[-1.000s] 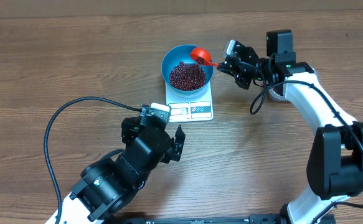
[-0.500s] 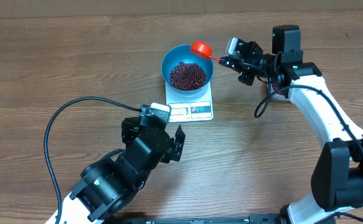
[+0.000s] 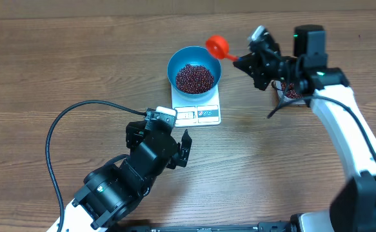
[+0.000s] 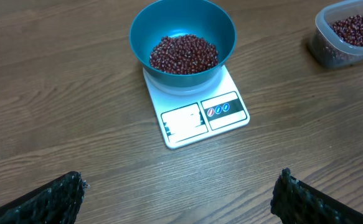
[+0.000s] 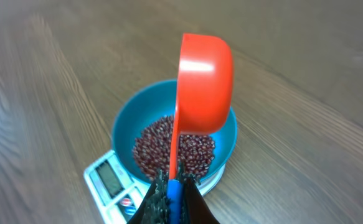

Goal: Scoop item into bowl and weigh 150g on scale
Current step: 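Carry the empty red cup back right to the bean tub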

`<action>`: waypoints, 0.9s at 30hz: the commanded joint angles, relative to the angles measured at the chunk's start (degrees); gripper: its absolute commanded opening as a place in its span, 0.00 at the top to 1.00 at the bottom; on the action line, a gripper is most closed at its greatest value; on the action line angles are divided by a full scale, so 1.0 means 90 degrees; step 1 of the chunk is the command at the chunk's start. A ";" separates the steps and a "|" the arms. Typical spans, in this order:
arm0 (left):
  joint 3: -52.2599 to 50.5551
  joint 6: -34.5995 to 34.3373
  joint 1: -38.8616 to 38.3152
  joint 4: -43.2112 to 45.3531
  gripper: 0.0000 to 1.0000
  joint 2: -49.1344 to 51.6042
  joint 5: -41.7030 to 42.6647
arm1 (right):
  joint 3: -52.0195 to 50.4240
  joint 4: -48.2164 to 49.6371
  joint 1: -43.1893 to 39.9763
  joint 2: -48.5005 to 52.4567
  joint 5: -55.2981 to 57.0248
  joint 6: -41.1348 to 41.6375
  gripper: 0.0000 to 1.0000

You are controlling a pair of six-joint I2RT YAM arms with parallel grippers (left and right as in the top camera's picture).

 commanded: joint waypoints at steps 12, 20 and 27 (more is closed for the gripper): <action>-0.0051 -0.0090 0.0034 0.0034 0.00 0.0010 0.0010 | 0.0112 -0.1984 -0.0250 -0.1175 0.4163 0.1853 0.96; -0.0051 -0.0090 0.0034 0.0034 0.00 0.0010 0.0027 | 0.0104 -0.2596 -0.0262 -0.1166 0.6074 0.2191 0.96; -0.0051 -0.0090 0.0034 0.0075 0.00 0.0010 0.0027 | 0.0100 -0.2880 -0.0797 -0.0872 0.6135 0.2705 0.96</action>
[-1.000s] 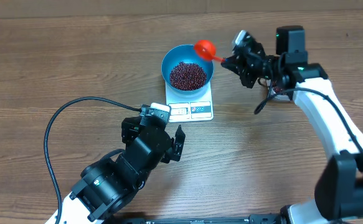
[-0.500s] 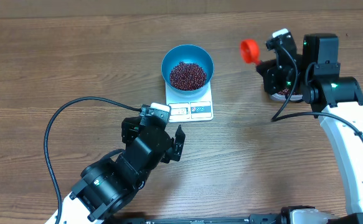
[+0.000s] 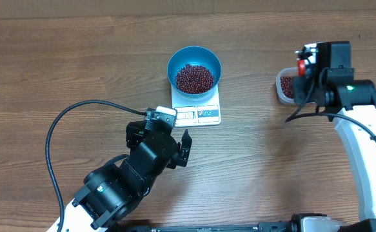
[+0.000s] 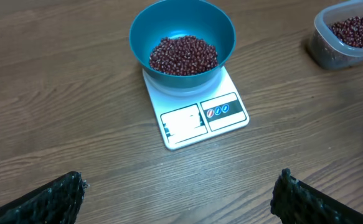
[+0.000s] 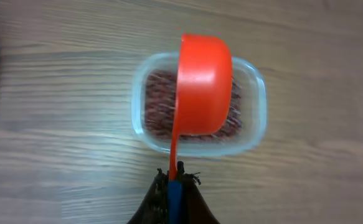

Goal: Scoop item into bowl and weigh 150g on scale
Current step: 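Carry the empty red cup back right to the bean tub, then lower the red cup into the beans in the tub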

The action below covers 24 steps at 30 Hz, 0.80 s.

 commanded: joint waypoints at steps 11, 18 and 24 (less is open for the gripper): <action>-0.0051 -0.0090 0.0034 0.0034 0.00 0.0010 0.0024 | 0.0092 -0.0056 -0.0874 0.0843 -0.0597 0.0913 0.96; -0.0051 -0.0087 0.0034 0.0034 0.01 0.0010 0.0024 | 0.0092 -0.0032 -0.0882 0.1200 -0.0544 0.0882 0.96; -0.0051 -0.0090 0.0034 0.0034 0.00 0.0010 0.0024 | 0.0092 0.0102 -0.0886 0.1795 -0.0546 0.0862 0.96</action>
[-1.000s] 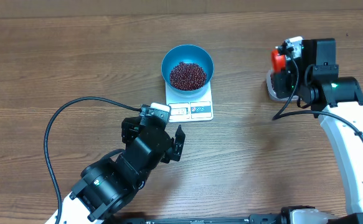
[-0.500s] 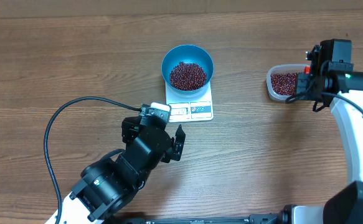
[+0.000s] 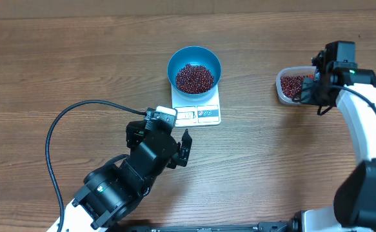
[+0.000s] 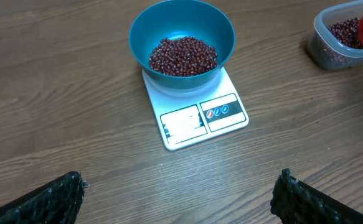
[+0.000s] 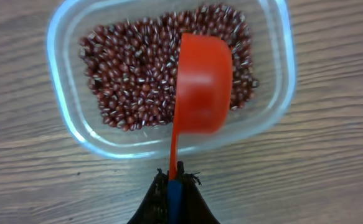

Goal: Scoop item into bowl and weigh 150g on scale
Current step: 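Lower the red cup into the beans in the tub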

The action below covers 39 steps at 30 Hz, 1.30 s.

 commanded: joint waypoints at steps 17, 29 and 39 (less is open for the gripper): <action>-0.0051 -0.0090 0.0034 0.0027 0.00 0.0010 0.0024 | 0.0092 0.0160 -0.0066 0.0780 -0.1661 -0.0486 0.96; -0.0051 -0.0090 0.0034 0.0027 0.00 0.0010 0.0024 | 0.0092 0.0209 -0.0680 0.0780 -0.2883 -0.0510 0.96; -0.0051 -0.0090 0.0034 0.0027 0.00 0.0010 0.0027 | 0.0092 0.0121 -0.1812 0.0804 -0.4942 -0.0680 0.96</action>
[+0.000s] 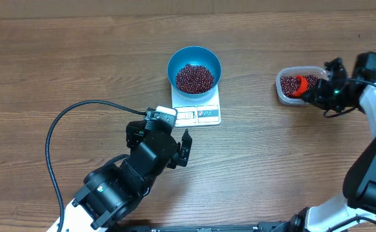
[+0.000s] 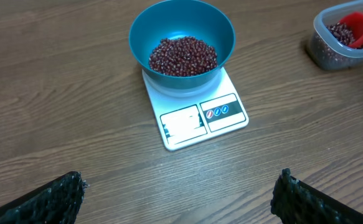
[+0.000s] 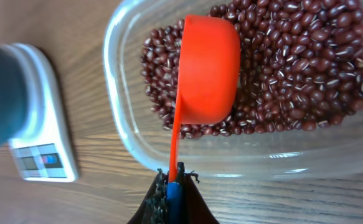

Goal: Scoop item into bowl and weigh 150g on scale
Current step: 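Lower the red cup into the beans in the tub, then drag the red cup through the beans to scoop them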

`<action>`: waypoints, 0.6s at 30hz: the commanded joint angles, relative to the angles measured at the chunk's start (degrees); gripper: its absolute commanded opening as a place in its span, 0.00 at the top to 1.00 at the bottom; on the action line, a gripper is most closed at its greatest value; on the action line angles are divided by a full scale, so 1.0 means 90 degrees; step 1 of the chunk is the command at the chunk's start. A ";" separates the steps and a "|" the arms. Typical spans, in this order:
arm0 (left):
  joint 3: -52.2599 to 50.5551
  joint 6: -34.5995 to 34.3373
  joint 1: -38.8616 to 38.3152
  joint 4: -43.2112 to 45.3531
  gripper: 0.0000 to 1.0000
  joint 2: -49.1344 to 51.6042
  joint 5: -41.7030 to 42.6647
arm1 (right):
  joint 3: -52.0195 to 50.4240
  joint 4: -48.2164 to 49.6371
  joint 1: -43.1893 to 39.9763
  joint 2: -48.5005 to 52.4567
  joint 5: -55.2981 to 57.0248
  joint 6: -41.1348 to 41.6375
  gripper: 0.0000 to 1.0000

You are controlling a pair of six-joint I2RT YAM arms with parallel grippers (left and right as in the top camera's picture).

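Note:
A blue bowl (image 1: 194, 67) of red beans stands on the white scale (image 1: 197, 113) at the table's middle back. At the right, a clear tub (image 1: 296, 84) holds more red beans. My right gripper (image 3: 174, 180) is shut on the handle of the orange scoop (image 3: 207, 68), whose cup lies turned on its side among the beans in the tub. The scoop (image 2: 355, 26) also shows in the tub in the left wrist view. My left gripper (image 2: 175, 190) is open near the table's front, well short of the scale, with nothing between its fingers.
A black cable (image 1: 65, 129) loops over the table left of the left arm. The scale's display and buttons (image 2: 203, 115) face the front edge.
My right arm has swung out to the right of the tub. The scoop's cup has turned onto its side in the beans. The left arm has not moved.
The right gripper first held the scoop tipped over the blue bowl. Then it held it above the clear tub, then lower, with the cup over the beans. Now the cup lies among the beans. The left gripper stayed open and still throughout.

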 commanded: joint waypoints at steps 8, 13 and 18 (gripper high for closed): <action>-0.0051 -0.0092 0.0034 0.0024 0.00 0.0010 0.0024 | 0.0080 -0.0141 -0.0811 0.0027 -0.1855 -0.0180 0.96; -0.0051 -0.0092 0.0034 0.0024 0.00 0.0010 0.0022 | 0.0080 -0.0367 -0.1195 0.0027 -0.2725 -0.0461 0.96; -0.0051 -0.0092 0.0034 0.0027 0.00 0.0010 0.0022 | 0.0080 -0.0486 -0.1353 0.0027 -0.3041 -0.0461 0.96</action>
